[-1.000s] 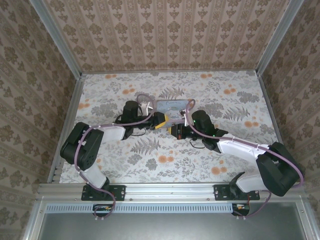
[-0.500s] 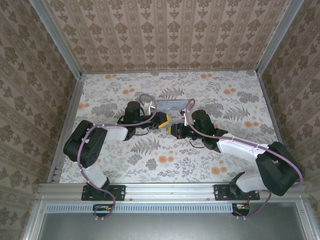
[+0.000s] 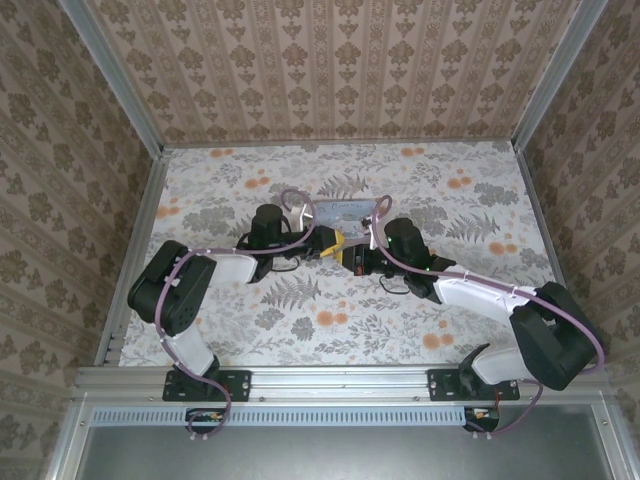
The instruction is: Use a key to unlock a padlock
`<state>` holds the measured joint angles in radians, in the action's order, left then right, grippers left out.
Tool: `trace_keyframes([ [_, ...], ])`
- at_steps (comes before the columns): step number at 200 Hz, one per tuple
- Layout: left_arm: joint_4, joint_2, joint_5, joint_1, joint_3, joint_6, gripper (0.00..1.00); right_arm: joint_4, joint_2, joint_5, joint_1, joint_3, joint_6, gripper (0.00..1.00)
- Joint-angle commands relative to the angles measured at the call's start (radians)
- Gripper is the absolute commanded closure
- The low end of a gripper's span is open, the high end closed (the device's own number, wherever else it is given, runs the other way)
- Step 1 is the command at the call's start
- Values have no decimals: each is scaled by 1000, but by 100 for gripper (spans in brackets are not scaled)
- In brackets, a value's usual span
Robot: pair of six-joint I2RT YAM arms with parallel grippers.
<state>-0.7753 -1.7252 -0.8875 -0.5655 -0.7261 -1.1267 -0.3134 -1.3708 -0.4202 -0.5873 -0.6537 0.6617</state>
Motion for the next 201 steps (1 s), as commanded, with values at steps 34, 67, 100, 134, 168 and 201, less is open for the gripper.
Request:
trace_keyframes([
  [34,-40,-17,-20,-7,11,-1,75,-42,-13,-11,12,-19,15,100],
  [67,-44,-17,-21,-10,13,-1,80,-43,-13,-9,15,-18,15,100],
  [100,-46,-19,-19,-13,14,-1,86,-46,-13,-11,18,-18,18,100],
  [134,-47,-21,-17,-17,10,-1,97,-51,-13,-9,19,-20,21,100],
  [168,-45,-14,13,-15,7,8,100,-63,-8,-7,35,-7,39,95],
  [201,-25,9,61,11,-28,39,100,-33,57,20,97,16,78,52],
])
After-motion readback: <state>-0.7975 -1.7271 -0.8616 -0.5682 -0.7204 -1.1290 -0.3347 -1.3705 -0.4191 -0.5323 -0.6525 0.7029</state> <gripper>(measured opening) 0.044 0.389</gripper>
